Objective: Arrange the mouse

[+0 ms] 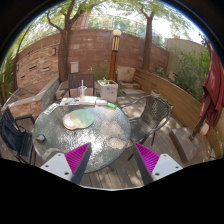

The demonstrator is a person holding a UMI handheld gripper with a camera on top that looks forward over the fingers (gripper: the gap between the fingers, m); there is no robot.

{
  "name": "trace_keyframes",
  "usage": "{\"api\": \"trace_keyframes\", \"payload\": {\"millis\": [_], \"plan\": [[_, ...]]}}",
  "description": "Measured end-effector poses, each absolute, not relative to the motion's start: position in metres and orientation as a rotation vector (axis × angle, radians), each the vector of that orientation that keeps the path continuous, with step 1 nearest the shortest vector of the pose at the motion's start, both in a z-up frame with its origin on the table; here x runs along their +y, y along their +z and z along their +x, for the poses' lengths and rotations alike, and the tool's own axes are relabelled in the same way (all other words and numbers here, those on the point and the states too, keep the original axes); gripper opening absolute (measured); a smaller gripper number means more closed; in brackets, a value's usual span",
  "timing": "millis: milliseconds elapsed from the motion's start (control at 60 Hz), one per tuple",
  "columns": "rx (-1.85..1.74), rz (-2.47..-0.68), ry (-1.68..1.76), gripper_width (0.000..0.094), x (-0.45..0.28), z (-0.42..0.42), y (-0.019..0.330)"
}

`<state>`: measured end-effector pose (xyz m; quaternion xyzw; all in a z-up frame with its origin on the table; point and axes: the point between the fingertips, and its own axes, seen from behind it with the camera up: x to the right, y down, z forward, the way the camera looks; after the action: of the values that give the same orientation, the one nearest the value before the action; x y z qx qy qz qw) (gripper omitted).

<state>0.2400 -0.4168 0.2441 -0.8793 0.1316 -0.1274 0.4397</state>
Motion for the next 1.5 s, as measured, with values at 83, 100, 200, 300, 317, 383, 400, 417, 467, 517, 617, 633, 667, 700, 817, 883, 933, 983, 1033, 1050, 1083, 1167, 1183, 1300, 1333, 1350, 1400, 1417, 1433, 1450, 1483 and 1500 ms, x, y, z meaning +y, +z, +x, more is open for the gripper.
{"api": "trace_keyframes", "payload": {"millis": [83, 100, 200, 300, 317, 383, 400, 417, 467, 517, 617, 633, 667, 700, 817, 883, 933, 983, 1033, 1050, 1083, 1167, 1183, 1300, 1333, 1350, 1400, 1417, 1433, 1450, 1483, 1500], "plan": [[0.321, -2.187, -0.32, 0.0854, -0.418, 0.238, 0.241], [0.318, -2.189, -0.32, 0.0854, -0.418, 0.237, 0.238], [0.297, -2.22, -0.317, 0.0853, -0.426, 0.222, 0.214], [0.265, -2.282, -0.287, 0.0856, -0.436, 0.19, 0.175], [0.26, -2.294, -0.279, 0.0854, -0.438, 0.184, 0.168], [0.22, -2.349, -0.227, 0.0847, -0.441, 0.149, 0.138], [0.209, -2.362, -0.213, 0.0847, -0.44, 0.139, 0.131], [0.198, -2.375, -0.199, 0.0847, -0.44, 0.129, 0.124], [0.162, -2.408, -0.158, 0.0848, -0.435, 0.099, 0.104], [0.126, -2.423, -0.118, 0.0853, -0.423, 0.067, 0.088], [0.06, -2.393, -0.067, 0.0852, -0.375, 0.007, 0.062], [0.051, -2.386, -0.061, 0.0849, -0.365, -0.002, 0.058], [0.033, -2.38, -0.05, 0.0846, -0.347, -0.02, 0.048], [0.018, -2.379, -0.043, 0.0849, -0.329, -0.037, 0.039], [0.008, -2.367, -0.023, 0.0845, -0.267, -0.084, 0.015], [-0.004, -2.358, -0.027, 0.0841, -0.236, -0.102, 0.006], [-0.022, -2.358, -0.042, 0.084, -0.217, -0.112, 0.001], [-0.043, -2.353, -0.059, 0.0846, -0.198, -0.121, -0.003], [-0.067, -2.356, -0.078, 0.0849, -0.182, -0.127, -0.007], [-0.072, -2.353, -0.081, 0.0848, -0.175, -0.129, -0.008], [-0.088, -2.346, -0.082, 0.0851, -0.16, -0.126, -0.007], [-0.103, -2.336, -0.111, 0.0851, -0.142, -0.134, -0.009], [-0.104, -2.333, -0.12, 0.0852, -0.137, -0.134, -0.009], [-0.091, -2.33, -0.146, 0.0839, -0.107, -0.126, -0.01], [-0.089, -2.332, -0.147, 0.0808, -0.102, -0.125, -0.011], [-0.087, -2.334, -0.146, 0.0788, -0.1, -0.124, -0.012], [-0.084, -2.342, -0.137, 0.0735, -0.094, -0.123, -0.014], [-0.083, -2.347, -0.131, 0.0715, -0.093, -0.123, -0.015], [-0.083, -2.352, -0.125, 0.0696, -0.092, -0.124, -0.017], [-0.084, -2.357, -0.117, 0.0672, -0.091, -0.125, -0.018], [-0.084, -2.359, -0.092, 0.0618, -0.09, -0.129, -0.019], [-0.084, -2.36, -0.081, 0.0582, -0.09, -0.131, -0.019]]}}
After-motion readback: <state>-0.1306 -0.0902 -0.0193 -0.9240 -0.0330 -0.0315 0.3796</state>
